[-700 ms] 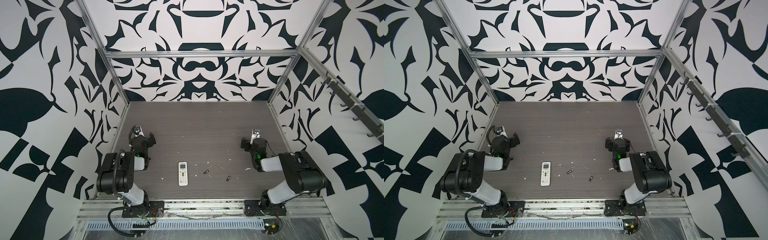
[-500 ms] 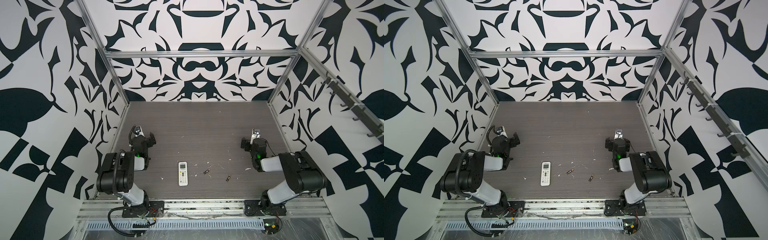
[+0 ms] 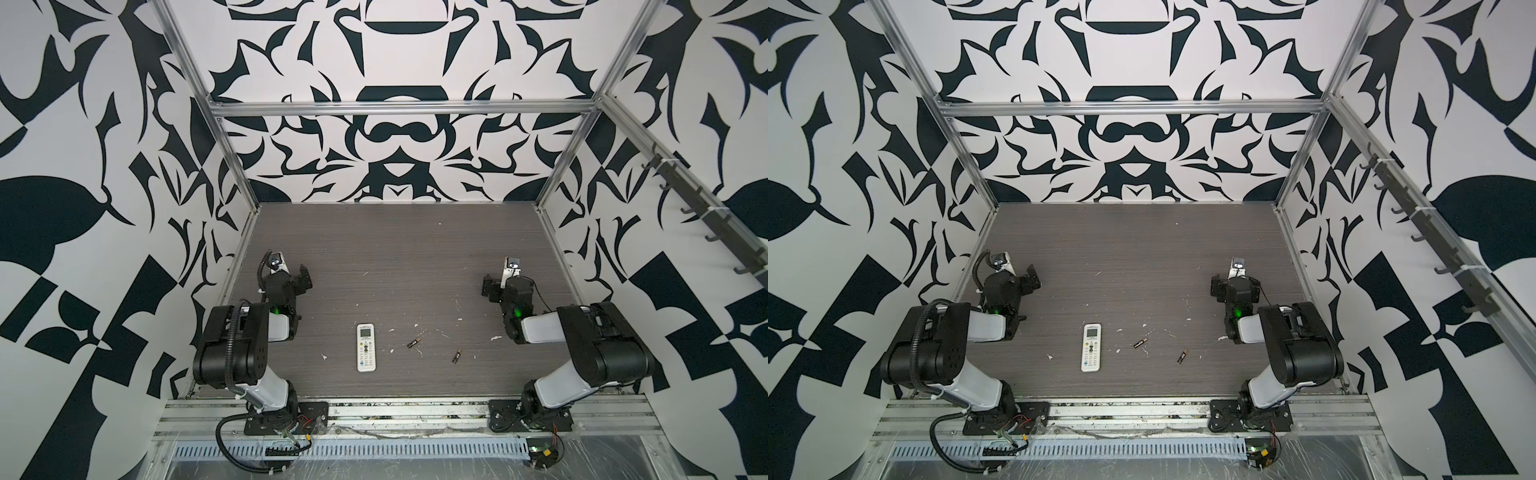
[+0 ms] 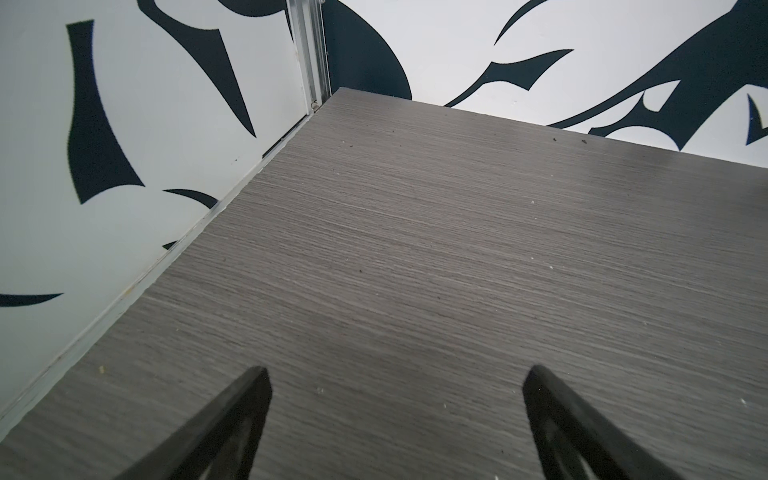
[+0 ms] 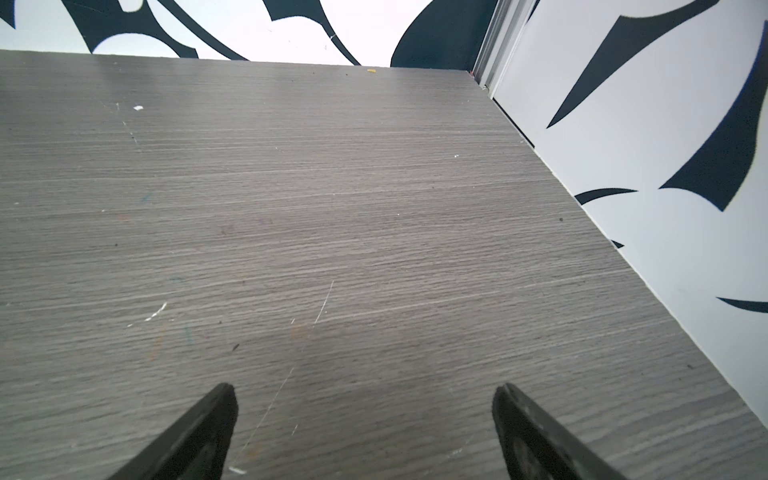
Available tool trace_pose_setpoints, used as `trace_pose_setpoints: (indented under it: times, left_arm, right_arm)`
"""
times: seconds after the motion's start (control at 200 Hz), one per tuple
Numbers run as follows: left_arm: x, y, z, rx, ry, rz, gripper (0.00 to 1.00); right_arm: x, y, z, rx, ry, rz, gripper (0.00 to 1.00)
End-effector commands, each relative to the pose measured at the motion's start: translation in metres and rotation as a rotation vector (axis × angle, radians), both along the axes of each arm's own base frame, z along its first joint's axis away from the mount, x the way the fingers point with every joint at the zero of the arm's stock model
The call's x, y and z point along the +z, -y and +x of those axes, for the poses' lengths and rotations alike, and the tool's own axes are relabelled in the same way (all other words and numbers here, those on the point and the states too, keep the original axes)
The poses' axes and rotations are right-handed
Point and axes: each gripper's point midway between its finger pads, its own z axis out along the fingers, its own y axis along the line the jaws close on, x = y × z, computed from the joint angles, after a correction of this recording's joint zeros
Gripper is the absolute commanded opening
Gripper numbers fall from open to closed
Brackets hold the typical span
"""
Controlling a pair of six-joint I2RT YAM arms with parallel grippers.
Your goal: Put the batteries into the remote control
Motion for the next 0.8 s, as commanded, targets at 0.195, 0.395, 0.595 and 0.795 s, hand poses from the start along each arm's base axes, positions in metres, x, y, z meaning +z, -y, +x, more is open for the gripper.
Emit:
trace_pose_setpoints:
  times: [0.195, 0.395, 0.595, 0.795]
  left_arm:
    - [0.0055, -0.0012, -0.0026, 0.001, 0.016, 0.004, 0.99]
    - [0.0055, -0.0009, -0.0025, 0.000, 0.016, 0.003, 0.99]
    - [0.0058, -0.0013, -0.0025, 0.001, 0.017, 0.004, 0.99]
    - [0.0052, 0.0007, -0.0020, -0.012, 0.014, 0.008, 0.99]
  right_arm:
    - [0.0193, 0.0020, 0.0092, -0.012, 0.069, -0.004, 1.00]
    - [0.0207, 0.0020, 0.0081, -0.010, 0.079, -0.002, 1.00]
    - [0.0202, 0.0015, 0.0080, -0.008, 0.078, -0.002, 1.00]
    - [0.0199, 0.0017, 0.0083, -0.008, 0.076, -0.003, 1.00]
